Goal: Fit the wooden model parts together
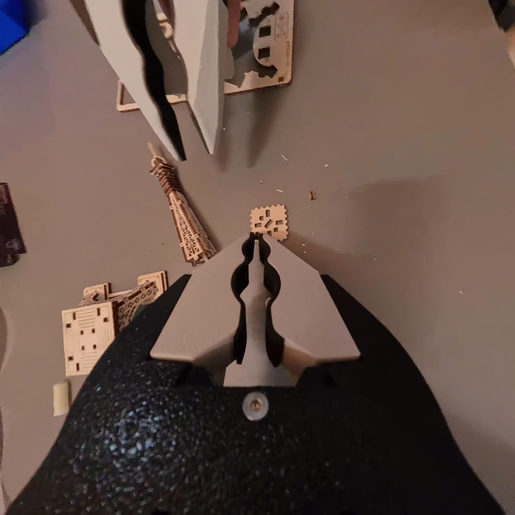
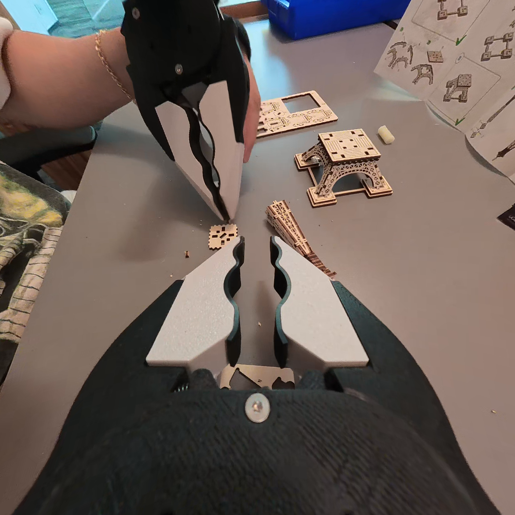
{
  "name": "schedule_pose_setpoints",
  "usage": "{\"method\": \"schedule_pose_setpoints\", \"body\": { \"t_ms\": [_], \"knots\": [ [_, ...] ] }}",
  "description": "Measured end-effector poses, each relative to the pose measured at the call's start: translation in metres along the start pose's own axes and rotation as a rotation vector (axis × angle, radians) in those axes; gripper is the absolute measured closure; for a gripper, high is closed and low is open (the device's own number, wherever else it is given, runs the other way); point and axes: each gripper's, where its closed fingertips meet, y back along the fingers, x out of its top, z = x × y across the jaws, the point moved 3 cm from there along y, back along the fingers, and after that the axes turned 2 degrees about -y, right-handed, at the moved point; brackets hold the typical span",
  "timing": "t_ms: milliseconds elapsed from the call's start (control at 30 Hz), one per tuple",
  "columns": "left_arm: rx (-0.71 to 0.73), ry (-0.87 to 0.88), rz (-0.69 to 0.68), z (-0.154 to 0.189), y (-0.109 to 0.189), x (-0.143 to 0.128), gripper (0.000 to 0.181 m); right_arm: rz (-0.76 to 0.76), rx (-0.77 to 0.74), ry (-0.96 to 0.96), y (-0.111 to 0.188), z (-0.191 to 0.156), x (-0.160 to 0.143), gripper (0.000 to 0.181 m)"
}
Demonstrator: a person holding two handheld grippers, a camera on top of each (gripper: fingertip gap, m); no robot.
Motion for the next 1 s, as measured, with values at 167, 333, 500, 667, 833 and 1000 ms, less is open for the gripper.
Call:
{"method": "schedule_pose_setpoints", "body": {
  "t_ms": [167,333,500,667,833,1000],
  "knots": [
    [0.195,-0.003,0.067,-0.007,0.024,0.007,0.180,0.011,0.018,-0.006,0.000,-0.005,0.003,0.165],
    [0.403,-0.031,0.194,-0.004,0.048,0.025,0.181,0.116,0.157,-0.108,0.003,-0.021,0.019,0.156],
    [0.587,-0.077,0.345,0.004,0.063,0.049,0.181,0.264,0.348,-0.264,0.004,-0.038,0.037,0.154],
    [0.655,-0.111,0.425,0.008,0.069,0.061,0.181,0.404,0.451,-0.389,0.002,-0.046,0.054,0.165],
    [0.672,-0.138,0.415,0.009,0.067,0.063,0.180,0.426,0.472,-0.385,-0.002,-0.053,0.058,0.170],
    [0.683,-0.167,0.381,0.006,0.068,0.063,0.180,0.454,0.470,-0.415,0.001,-0.048,0.059,0.178]
  ]
}}
